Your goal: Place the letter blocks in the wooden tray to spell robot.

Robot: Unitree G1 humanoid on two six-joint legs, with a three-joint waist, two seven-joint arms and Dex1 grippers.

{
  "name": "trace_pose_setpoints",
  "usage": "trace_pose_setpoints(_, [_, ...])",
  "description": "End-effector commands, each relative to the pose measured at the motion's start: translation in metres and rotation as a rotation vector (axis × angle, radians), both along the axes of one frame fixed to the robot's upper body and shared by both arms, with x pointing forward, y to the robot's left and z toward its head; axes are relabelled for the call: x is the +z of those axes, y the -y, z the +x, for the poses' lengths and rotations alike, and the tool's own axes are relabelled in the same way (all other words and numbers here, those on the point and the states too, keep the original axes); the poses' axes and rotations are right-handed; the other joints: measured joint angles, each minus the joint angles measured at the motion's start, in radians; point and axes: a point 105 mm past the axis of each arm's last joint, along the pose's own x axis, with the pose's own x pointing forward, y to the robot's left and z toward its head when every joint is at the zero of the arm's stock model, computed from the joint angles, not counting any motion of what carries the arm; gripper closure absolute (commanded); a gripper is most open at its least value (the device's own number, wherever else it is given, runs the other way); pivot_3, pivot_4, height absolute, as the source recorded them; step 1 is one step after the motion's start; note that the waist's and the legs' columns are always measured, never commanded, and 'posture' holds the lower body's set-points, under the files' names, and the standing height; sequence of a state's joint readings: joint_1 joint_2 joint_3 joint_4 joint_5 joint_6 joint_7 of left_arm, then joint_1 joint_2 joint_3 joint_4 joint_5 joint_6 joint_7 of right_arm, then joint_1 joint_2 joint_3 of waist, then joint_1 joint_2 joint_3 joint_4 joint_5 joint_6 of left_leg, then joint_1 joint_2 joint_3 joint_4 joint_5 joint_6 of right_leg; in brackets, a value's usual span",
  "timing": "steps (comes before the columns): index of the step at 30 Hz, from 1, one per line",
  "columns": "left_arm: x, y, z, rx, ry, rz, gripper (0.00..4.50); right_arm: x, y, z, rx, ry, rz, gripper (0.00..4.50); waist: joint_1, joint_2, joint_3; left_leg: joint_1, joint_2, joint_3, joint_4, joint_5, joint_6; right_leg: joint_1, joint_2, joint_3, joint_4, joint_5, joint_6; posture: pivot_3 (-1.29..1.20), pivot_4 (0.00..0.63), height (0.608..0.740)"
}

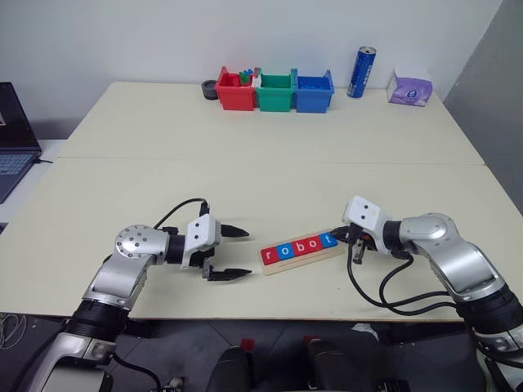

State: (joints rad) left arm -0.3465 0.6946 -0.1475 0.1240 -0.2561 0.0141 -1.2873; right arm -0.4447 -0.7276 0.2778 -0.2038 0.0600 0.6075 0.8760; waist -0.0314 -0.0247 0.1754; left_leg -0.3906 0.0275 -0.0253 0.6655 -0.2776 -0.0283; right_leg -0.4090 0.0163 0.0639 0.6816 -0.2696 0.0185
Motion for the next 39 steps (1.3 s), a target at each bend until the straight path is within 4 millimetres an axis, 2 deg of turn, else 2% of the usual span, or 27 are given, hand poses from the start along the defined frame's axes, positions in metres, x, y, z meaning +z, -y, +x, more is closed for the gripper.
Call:
trace_pose_setpoints(1, [0.012, 0.002, 0.0, -0.007, 0.045, -0.014, 0.0, 0.011, 0.018, 0.009, -0.045, 0.084, -0.051, 4.48, 0.0, 0.0, 0.0, 0.0, 0.0, 0.0, 0.0, 0.0, 0.0, 0.0, 0.0, 0.0, 0.0, 0.0, 0.0, 0.0, 0.15, 0.74])
trace_pose_setpoints(4, [0.013, 0.002, 0.001, -0.005, 0.044, -0.014, 0.0, 0.0, 0.023, 0.004, -0.035, 0.057, -0.092, 4.48, 0.0, 0.0, 0.0, 0.0, 0.0, 0.0, 0.0, 0.0, 0.0, 0.0, 0.0, 0.0, 0.0, 0.0, 0.0, 0.0, 0.15, 0.74])
trace_pose_setpoints(8, [0.015, 0.001, 0.001, -0.003, 0.044, -0.014, 0.0, -0.009, 0.017, -0.009, 0.006, -0.008, -0.077, 4.48, 0.0, 0.0, 0.0, 0.0, 0.0, 0.0, 0.0, 0.0, 0.0, 0.0, 0.0, 0.0, 0.0, 0.0, 0.0, 0.0, 0.15, 0.74])
trace_pose_setpoints(21, [0.014, -0.004, 0.002, 0.009, 0.041, -0.005, 0.0, -0.01, -0.004, -0.039, 0.11, -0.116, -0.018, 4.48, 0.0, 0.0, 0.0, 0.0, 0.0, 0.0, 0.0, 0.0, 0.0, 0.0, 0.0, 0.0, 0.0, 0.0, 0.0, 0.0, 0.15, 0.74])
trace_pose_setpoints(28, [0.012, -0.005, 0.002, 0.016, 0.039, -0.01, 0.0, -0.009, -0.007, -0.039, 0.099, -0.111, -0.012, 4.48, 0.0, 0.0, 0.0, 0.0, 0.0, 0.0, 0.0, 0.0, 0.0, 0.0, 0.0, 0.0, 0.0, 0.0, 0.0, 0.0, 0.15, 0.74])
trace_pose_setpoints(34, [0.017, -0.005, 0.005, 0.048, 0.04, -0.056, 0.0, -0.003, -0.002, -0.038, 0.077, -0.102, 0.0, 4.48, 0.0, 0.0, 0.0, 0.0, 0.0, 0.0, 0.0, 0.0, 0.0, 0.0, 0.0, 0.0, 0.0, 0.0, 0.0, 0.0, 0.15, 0.74])
trace_pose_setpoints(39, [0.029, -0.014, 0.008, 0.162, -0.003, -0.114, 0.0, 0.023, 0.0, -0.048, 0.064, -0.084, 0.181, 4.48, 0.0, 0.0, 0.0, 0.0, 0.0, -0.001, 0.0, 0.0, 0.0, 0.0, 0.0, 0.0, 0.0, 0.0, 0.0, 0.0, 0.15, 0.74])
